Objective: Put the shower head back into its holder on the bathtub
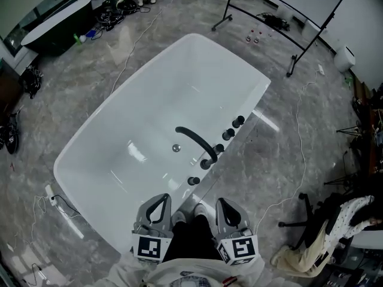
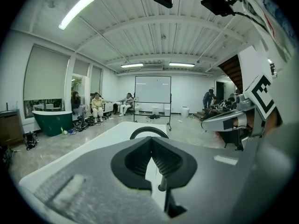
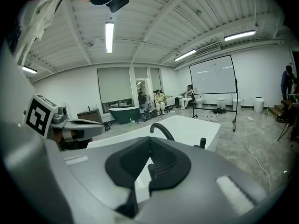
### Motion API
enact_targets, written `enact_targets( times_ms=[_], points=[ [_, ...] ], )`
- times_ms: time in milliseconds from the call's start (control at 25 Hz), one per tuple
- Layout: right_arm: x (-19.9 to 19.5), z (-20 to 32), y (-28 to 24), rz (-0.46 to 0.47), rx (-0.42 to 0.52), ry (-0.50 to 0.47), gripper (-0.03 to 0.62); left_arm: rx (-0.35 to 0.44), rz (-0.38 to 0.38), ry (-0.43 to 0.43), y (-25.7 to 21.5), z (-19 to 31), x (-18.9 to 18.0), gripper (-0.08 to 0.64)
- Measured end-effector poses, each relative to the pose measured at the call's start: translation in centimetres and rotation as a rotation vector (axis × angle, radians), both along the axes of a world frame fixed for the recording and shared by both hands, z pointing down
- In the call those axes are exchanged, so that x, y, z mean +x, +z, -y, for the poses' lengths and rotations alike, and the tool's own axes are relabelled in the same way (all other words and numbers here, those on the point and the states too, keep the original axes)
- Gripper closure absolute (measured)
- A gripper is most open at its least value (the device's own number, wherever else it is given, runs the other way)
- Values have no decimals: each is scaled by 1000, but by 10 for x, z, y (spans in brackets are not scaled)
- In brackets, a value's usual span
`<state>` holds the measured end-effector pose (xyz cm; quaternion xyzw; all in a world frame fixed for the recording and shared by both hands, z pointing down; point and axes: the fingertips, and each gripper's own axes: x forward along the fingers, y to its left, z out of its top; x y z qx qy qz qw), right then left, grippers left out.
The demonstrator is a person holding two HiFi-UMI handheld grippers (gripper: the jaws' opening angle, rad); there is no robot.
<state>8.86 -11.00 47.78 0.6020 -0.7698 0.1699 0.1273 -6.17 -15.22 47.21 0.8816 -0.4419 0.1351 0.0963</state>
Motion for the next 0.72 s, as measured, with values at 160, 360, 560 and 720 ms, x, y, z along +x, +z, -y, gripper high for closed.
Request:
enact_targets(
  times_ms=[160,360,560,720],
  points=[
    [3,-5,-18,-26,-2,19,586,25,-11,22,-10,-10,0,568],
    [0,-9,-40,4,6,10,586,21,-12,33,-20,-21,4,568],
    [-2,-13,-58,-2,24,-3,586,34,-23,28,-39,-20,7,568],
    [-12,-12,-57,9,32,-16,586,58,-19,18,-43,-17,-2,568]
  ],
)
